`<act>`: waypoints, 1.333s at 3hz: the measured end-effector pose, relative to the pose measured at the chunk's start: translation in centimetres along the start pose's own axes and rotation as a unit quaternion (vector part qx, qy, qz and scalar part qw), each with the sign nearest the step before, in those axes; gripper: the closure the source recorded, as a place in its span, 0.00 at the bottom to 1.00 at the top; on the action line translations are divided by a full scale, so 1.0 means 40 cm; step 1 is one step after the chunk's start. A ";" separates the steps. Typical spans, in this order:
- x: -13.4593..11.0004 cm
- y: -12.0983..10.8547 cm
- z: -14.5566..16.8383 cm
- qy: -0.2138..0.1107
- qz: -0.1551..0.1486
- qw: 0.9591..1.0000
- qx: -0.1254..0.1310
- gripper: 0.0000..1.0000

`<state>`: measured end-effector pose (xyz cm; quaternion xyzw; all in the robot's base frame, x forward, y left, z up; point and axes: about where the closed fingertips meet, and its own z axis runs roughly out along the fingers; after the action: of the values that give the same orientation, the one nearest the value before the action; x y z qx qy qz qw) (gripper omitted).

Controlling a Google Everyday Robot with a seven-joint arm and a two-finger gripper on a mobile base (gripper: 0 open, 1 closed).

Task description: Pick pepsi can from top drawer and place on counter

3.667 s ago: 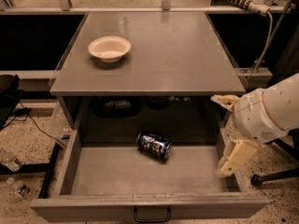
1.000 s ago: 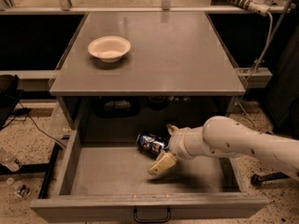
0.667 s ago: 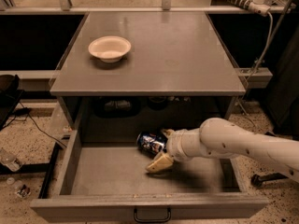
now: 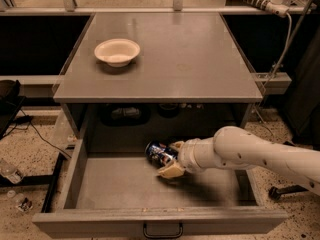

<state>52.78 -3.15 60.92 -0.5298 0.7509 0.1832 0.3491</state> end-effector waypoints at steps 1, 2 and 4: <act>0.000 0.000 0.000 0.000 0.000 1.000 0.000 0.89; -0.007 0.015 -0.030 0.000 -0.002 1.000 -0.008 1.00; -0.143 0.029 -0.274 -0.030 -0.058 0.998 -0.006 1.00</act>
Offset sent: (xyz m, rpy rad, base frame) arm -0.0203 -0.0117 0.0242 0.0025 0.0178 0.0287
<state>49.21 -5.98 72.48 -0.5688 0.7072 0.1830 0.3779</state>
